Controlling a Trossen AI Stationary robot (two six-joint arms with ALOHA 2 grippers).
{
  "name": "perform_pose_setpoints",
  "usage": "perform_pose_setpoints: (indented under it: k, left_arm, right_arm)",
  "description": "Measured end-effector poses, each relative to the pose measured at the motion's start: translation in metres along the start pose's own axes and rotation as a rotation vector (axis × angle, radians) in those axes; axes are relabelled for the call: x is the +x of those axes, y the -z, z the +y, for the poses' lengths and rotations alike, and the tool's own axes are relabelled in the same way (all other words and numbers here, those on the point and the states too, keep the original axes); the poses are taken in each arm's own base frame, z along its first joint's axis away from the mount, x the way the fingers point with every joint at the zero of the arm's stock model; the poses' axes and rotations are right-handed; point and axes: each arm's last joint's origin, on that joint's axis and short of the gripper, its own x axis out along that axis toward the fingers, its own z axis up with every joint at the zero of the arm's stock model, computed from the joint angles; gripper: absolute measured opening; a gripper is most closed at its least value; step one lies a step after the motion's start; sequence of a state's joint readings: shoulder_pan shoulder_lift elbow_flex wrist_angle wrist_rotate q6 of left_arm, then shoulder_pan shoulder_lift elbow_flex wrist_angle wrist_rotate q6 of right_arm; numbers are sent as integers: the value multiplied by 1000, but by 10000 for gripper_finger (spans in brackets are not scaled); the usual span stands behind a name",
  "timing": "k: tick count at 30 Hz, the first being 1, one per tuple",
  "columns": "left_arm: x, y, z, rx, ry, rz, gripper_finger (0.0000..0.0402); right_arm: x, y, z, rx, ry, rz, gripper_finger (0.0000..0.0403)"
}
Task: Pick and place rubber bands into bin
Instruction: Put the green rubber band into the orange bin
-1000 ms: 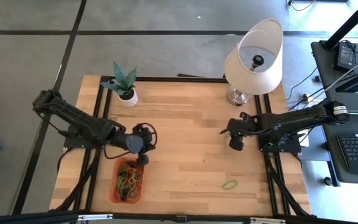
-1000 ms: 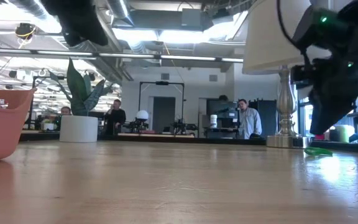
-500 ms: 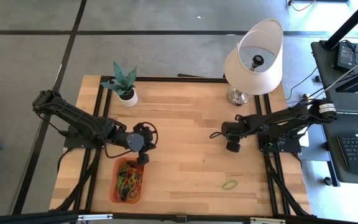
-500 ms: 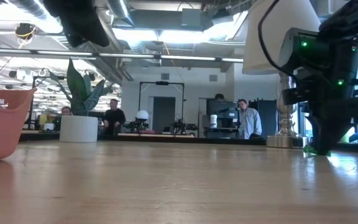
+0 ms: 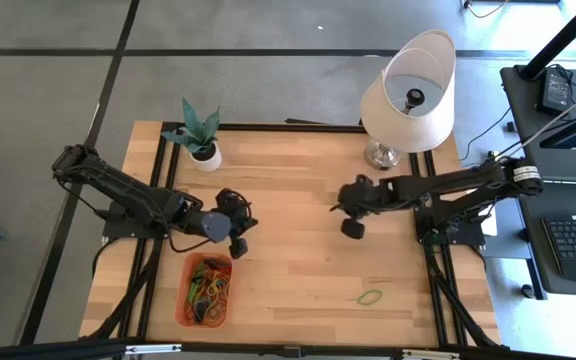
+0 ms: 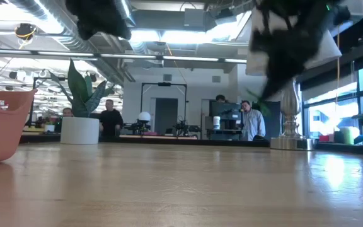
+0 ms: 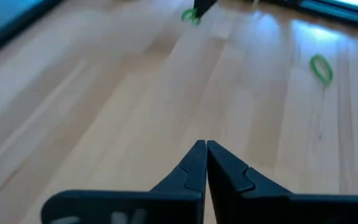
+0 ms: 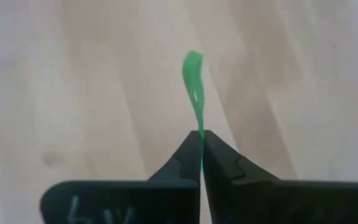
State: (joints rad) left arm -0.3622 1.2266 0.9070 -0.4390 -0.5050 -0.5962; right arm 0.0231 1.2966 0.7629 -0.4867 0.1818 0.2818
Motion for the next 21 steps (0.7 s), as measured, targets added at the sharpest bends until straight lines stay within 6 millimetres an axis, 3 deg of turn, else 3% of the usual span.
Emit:
perform_pose_setpoints:
  k: [4, 11, 17, 21]
  left_arm:
    - [0, -7, -4, 28, 12, -79, 32]
    - [-4, -26, -9, 10, -23, -300, 113]
    - [-11, -42, -14, 50, -36, -466, 176]
    - [-15, -51, -16, 66, -38, -549, 200]
  right_arm:
    - [-22, -36, 11, -50, -54, -173, 7]
    - [-62, -86, 19, -79, -112, -460, 4]
    - [-82, -109, 25, -117, -227, -683, 3]
    - [-82, -114, 34, -131, -279, -751, 3]
